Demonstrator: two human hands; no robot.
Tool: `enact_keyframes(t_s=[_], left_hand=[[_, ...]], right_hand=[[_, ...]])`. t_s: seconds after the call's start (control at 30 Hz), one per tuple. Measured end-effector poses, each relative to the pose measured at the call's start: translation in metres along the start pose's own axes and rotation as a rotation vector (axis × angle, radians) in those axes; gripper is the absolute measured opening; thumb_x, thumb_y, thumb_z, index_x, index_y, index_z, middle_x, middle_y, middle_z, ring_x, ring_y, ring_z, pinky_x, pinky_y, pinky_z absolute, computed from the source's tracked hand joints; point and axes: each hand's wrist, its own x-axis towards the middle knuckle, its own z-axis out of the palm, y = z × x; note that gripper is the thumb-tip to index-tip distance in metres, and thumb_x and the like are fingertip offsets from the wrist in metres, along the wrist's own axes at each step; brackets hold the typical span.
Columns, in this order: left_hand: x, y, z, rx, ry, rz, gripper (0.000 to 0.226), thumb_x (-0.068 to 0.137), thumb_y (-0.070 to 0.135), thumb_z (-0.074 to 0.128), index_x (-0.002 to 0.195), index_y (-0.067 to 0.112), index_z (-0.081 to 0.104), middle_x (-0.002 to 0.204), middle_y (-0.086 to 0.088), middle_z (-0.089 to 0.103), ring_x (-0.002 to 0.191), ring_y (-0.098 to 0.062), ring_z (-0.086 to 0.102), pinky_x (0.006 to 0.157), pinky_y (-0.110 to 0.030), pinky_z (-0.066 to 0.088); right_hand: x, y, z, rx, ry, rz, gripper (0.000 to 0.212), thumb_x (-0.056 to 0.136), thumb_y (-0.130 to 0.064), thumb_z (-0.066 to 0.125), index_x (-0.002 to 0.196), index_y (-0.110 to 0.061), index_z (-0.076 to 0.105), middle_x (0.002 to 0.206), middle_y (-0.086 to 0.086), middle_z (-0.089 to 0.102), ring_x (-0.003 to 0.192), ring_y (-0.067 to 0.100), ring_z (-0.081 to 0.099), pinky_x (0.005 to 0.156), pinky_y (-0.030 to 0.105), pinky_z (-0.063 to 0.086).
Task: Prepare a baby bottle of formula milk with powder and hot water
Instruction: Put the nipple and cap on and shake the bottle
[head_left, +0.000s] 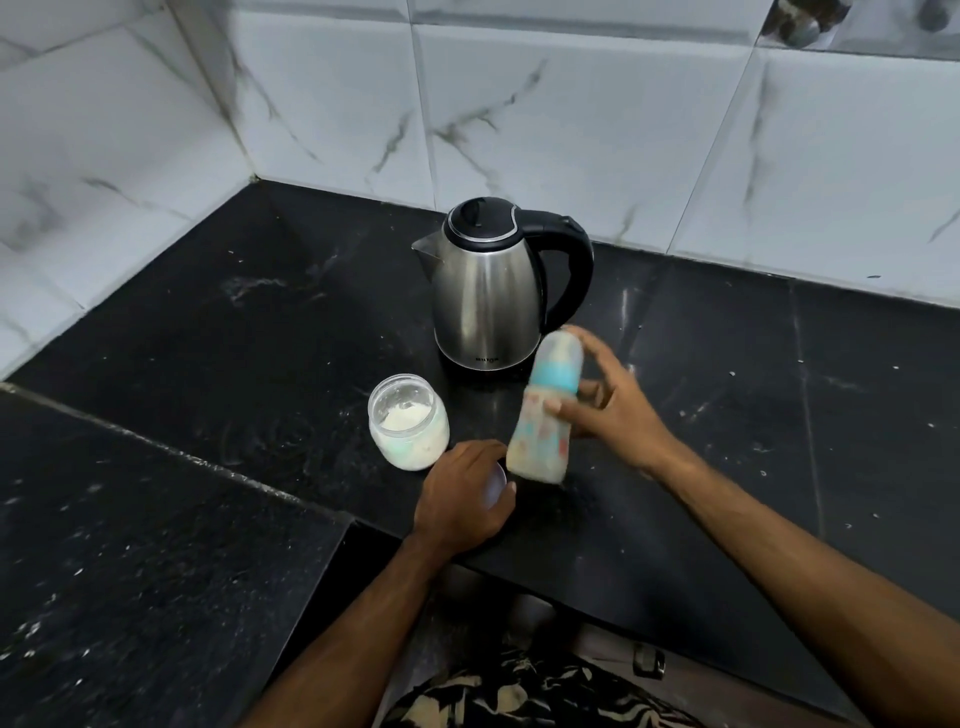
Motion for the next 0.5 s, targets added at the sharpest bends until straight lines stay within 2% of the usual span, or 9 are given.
enact_keyframes(t_s=[0.03,0.07,0.17,0.23,0.3,0.4,0.43,0.5], left_hand=[[0.0,0.0,0.0,0.002,-0.004,-0.006,0.045,0.084,0.044,0.058,0.121,0.019,0.065,0.119,0.007,0.066,0.109,-0.01,0.056,0.096,-0.02,0.042],[0.0,0.001,-0.001,-0.004,0.007,-0.01,0.044,0.083,0.043,0.059,0.12,0.019,0.066,0.118,0.007,0.066,0.109,-0.01,0.057,0.096,-0.018,0.04],[-0.002,0.003,0.0,-0.027,0.048,-0.008,0.039,0.081,0.038,0.063,0.114,0.019,0.068,0.116,0.007,0.068,0.107,-0.011,0.059,0.096,-0.02,0.041],[-0.002,0.003,0.0,-0.029,0.055,-0.004,0.038,0.081,0.038,0.063,0.114,0.018,0.068,0.116,0.007,0.068,0.107,-0.011,0.059,0.096,-0.021,0.042],[-0.001,0.001,0.001,-0.02,0.041,-0.011,0.04,0.082,0.04,0.062,0.115,0.018,0.068,0.116,0.006,0.067,0.108,-0.011,0.059,0.096,-0.019,0.04],[0.0,-0.002,0.002,0.006,-0.024,-0.007,0.047,0.084,0.046,0.057,0.122,0.019,0.065,0.12,0.007,0.066,0.11,-0.012,0.058,0.098,-0.021,0.042],[0.0,-0.002,0.002,0.007,-0.026,-0.005,0.046,0.084,0.045,0.057,0.121,0.019,0.065,0.121,0.007,0.066,0.111,-0.011,0.058,0.098,-0.022,0.043],[-0.001,0.0,0.001,-0.012,0.009,-0.009,0.042,0.083,0.041,0.06,0.117,0.019,0.067,0.118,0.007,0.067,0.11,-0.011,0.058,0.097,-0.022,0.042]], right_hand=[[-0.001,0.003,-0.001,-0.044,-0.048,0.006,0.083,0.075,-0.016,0.075,0.144,-0.03,0.032,0.11,0.01,0.072,0.098,0.025,0.073,0.072,0.042,0.062],[0.002,0.003,-0.002,-0.026,-0.023,-0.007,0.084,0.075,-0.018,0.079,0.144,-0.03,0.033,0.111,0.011,0.072,0.099,0.026,0.072,0.074,0.045,0.062],[0.019,-0.009,-0.013,0.217,0.256,-0.08,0.094,0.065,-0.039,0.089,0.141,-0.031,0.035,0.107,0.009,0.074,0.097,0.027,0.072,0.068,0.043,0.061],[0.026,-0.009,-0.02,0.343,0.349,-0.114,0.1,0.062,-0.043,0.088,0.144,-0.028,0.032,0.107,0.008,0.073,0.1,0.029,0.071,0.069,0.044,0.061],[0.016,-0.007,-0.012,0.267,0.259,-0.073,0.1,0.065,-0.038,0.085,0.147,-0.028,0.029,0.105,0.008,0.074,0.098,0.028,0.072,0.07,0.045,0.062],[-0.001,0.005,0.0,-0.023,-0.04,-0.001,0.084,0.073,-0.018,0.077,0.144,-0.031,0.033,0.107,0.011,0.073,0.098,0.027,0.072,0.072,0.041,0.062],[0.0,0.005,-0.001,-0.029,-0.048,-0.012,0.082,0.073,-0.015,0.076,0.142,-0.032,0.035,0.108,0.011,0.072,0.098,0.026,0.072,0.071,0.039,0.061],[0.008,-0.005,-0.006,0.09,0.121,-0.064,0.08,0.073,-0.018,0.075,0.141,-0.031,0.035,0.103,0.007,0.074,0.093,0.023,0.073,0.067,0.038,0.061]])
